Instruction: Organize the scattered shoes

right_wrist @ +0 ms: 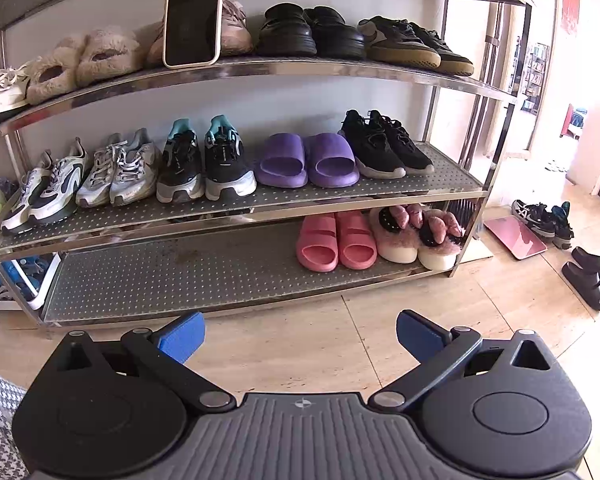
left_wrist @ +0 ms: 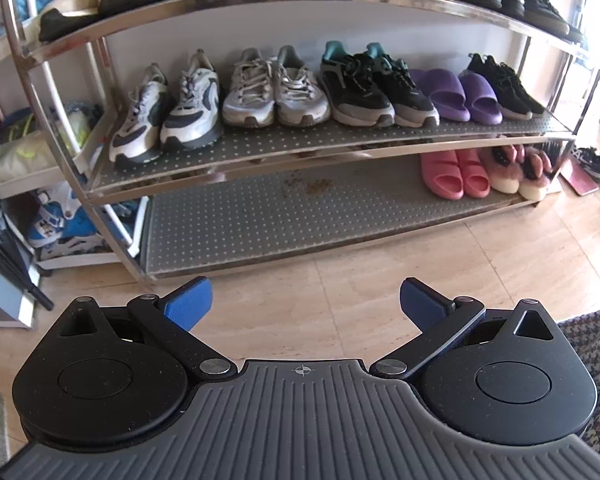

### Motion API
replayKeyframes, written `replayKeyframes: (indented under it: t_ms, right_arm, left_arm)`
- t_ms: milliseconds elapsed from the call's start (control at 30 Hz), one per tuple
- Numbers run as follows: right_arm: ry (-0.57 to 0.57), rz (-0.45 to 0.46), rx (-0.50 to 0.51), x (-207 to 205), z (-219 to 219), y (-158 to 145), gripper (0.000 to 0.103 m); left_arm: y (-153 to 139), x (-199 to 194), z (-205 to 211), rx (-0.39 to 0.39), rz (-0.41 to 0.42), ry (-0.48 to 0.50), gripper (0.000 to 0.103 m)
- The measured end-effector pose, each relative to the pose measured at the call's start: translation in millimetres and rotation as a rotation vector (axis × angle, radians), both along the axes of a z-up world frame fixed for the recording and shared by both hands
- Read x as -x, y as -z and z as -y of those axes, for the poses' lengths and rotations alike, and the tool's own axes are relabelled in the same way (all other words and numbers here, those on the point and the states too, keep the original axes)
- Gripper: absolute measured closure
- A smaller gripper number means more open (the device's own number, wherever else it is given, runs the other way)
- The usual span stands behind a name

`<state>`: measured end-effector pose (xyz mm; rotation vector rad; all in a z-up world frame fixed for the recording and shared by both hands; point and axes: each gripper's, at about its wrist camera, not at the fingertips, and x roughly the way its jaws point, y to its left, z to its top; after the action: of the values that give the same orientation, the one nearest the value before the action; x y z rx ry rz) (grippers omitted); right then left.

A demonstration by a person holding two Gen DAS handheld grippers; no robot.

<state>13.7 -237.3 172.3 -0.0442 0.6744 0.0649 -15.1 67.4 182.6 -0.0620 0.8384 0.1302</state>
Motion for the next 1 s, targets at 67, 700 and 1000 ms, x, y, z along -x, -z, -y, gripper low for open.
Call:
replayKeyframes:
  t_ms: [67, 700, 1000]
  right_arm:
    - [0.002, 0.000, 0.015, -0.6, -2.4, 0.2, 0.001]
    - [0.010, -0.009, 0.028, -1.2, -6.0, 1.3, 0.001]
    - [0.014, -0.011, 0.028, -1.4, -5.3, 1.8, 0.001]
  left_arm:
    - [-0.2, 0.7, -0.3, -0.004, 0.002, -0.005, 0.000]
    - [0.6, -3.1, -5.1, 0.051, -0.024, 0.009, 0.000]
    - [1.5, -3.8, 2.8, -0.009, -0.031, 0.008, 0.000]
